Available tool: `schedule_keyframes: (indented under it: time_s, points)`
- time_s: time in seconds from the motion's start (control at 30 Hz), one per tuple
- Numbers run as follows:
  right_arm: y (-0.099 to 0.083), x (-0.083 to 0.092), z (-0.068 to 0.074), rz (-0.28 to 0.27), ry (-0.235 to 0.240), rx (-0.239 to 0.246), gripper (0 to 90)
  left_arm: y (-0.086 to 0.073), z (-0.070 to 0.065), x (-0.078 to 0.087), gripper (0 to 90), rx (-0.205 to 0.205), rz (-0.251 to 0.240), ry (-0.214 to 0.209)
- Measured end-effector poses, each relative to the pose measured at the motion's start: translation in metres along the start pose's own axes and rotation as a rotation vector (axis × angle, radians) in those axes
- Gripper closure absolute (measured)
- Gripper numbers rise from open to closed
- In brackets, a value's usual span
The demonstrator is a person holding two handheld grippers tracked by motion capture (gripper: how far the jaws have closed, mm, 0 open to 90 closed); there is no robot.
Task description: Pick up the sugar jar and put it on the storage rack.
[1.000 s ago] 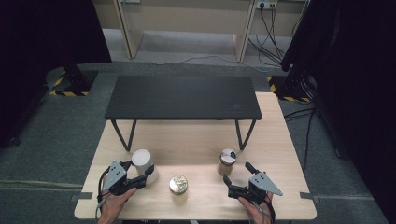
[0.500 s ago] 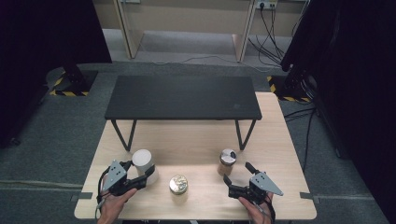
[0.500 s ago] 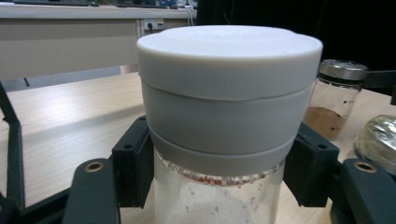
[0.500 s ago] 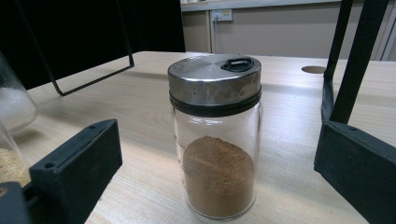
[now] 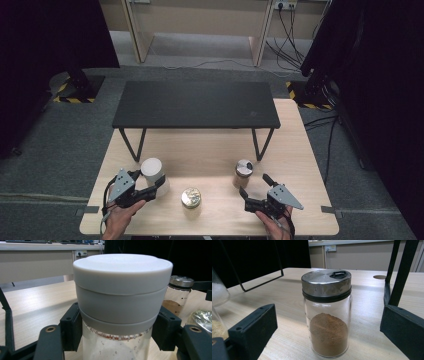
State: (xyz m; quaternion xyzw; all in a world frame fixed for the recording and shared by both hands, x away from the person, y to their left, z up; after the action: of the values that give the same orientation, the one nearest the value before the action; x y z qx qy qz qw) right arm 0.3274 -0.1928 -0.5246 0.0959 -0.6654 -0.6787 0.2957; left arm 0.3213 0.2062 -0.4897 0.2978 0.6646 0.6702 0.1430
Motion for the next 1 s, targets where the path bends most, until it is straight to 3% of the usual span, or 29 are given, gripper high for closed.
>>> schedule_keyframes:
  time_s: [0.57,1.0]
  points:
    - [0.000,0.000,-0.001,-0.003,-0.001,-0.008,1.4,0.030,0.003,0.002,35.0,0.018,-0.009,-0.007]
    - [0.000,0.000,-0.002,-0.002,-0.001,-0.014,1.4,0.059,0.006,-0.001,35.0,0.007,-0.020,-0.001]
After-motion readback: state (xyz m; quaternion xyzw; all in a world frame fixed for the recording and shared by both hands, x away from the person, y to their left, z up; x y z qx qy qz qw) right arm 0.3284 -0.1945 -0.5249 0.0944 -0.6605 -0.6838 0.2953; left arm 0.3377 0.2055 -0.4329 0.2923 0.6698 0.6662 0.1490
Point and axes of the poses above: each handheld gripper's, and its own axes: x roughly backward along the jaws, y roughly out of its top, z roughly to its left, the point moved 3 cm from there along -x, roughly forward along the jaws, and after that the axes turned 2 degrees about z, right-handed, at the moved point
